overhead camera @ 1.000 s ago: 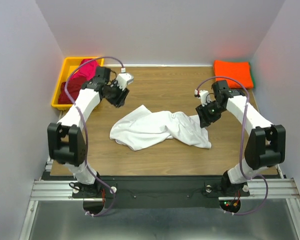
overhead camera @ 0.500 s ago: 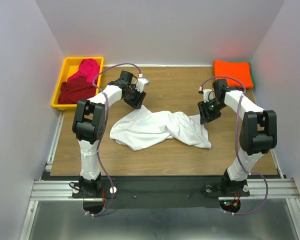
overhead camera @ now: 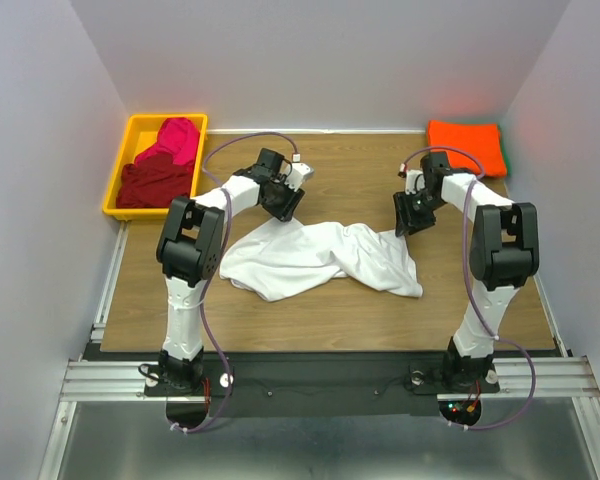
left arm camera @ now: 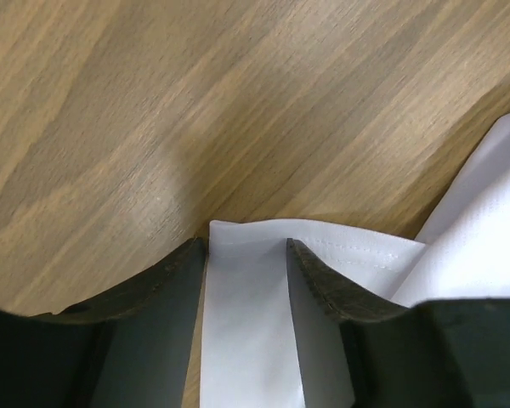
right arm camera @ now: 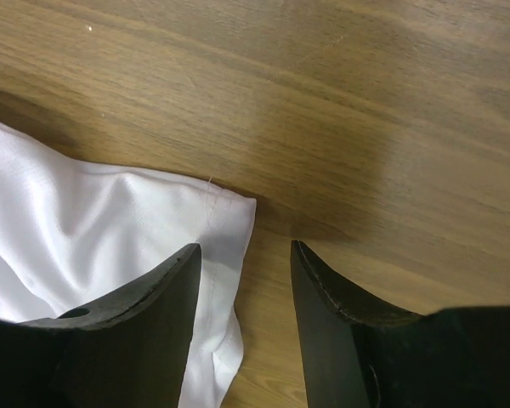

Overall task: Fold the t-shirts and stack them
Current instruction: Flatten the tshirt out

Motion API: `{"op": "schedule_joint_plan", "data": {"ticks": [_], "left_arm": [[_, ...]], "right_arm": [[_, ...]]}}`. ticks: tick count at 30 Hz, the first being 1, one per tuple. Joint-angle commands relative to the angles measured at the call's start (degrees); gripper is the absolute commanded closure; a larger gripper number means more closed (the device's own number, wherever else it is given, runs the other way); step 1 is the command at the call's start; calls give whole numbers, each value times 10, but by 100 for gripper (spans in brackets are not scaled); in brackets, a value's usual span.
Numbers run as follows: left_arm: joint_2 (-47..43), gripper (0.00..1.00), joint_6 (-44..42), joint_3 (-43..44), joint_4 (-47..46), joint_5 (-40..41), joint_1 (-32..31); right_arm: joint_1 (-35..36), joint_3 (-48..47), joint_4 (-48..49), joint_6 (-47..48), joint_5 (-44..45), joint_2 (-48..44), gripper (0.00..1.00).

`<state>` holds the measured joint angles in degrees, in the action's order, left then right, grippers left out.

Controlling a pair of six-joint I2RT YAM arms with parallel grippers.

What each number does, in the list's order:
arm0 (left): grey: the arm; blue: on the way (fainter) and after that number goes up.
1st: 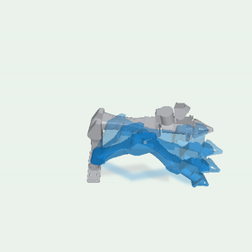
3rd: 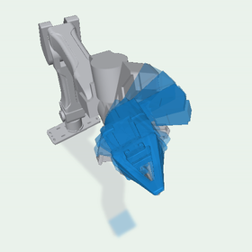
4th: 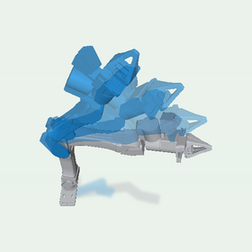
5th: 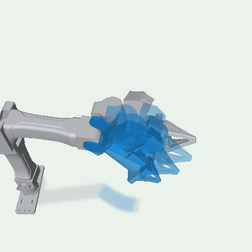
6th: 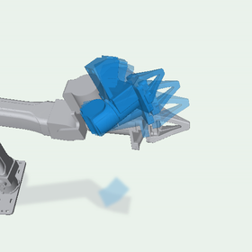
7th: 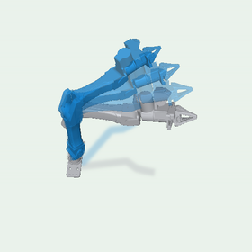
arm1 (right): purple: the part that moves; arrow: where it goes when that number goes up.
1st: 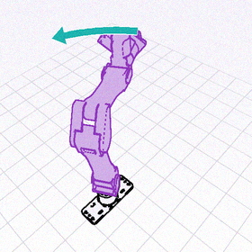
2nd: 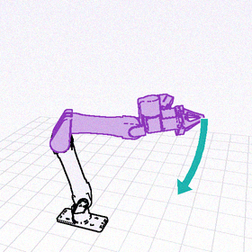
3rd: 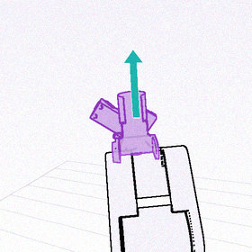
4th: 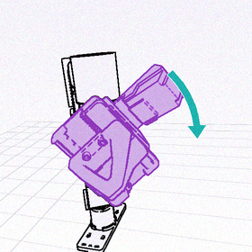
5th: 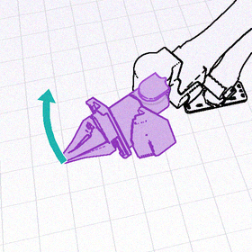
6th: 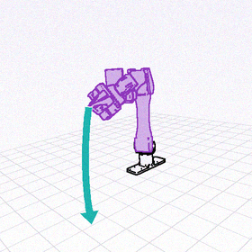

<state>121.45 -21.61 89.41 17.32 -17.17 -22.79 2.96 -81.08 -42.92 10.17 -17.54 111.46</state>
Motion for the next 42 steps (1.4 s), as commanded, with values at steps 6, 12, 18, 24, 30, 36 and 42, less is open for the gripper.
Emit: {"op": "schedule_joint_plan", "data": {"ticks": [6,12,18,24,30,36,42], "left_arm": [[12,93,5,23,12,5,-8],[-34,100,1,68,38,-13,12],[-156,100,-25,63,61,-63,47],[-284,100,-66,-57,54,-86,53],[-443,100,-134,-212,70,-109,70],[-565,100,-171,-329,111,-103,88],[-635,100,-246,-454,153,-95,87]], "right_arm": [[-4,-10,28,-20,-34,33,69],[-14,-35,28,-16,-29,-10,99],[-52,-51,28,5,-27,-107,99],[-52,2,28,37,-6,-213,99],[-55,51,28,77,51,-260,99],[-56,108,19,105,37,-326,99],[-56,245,-30,211,19,-384,99]]}}
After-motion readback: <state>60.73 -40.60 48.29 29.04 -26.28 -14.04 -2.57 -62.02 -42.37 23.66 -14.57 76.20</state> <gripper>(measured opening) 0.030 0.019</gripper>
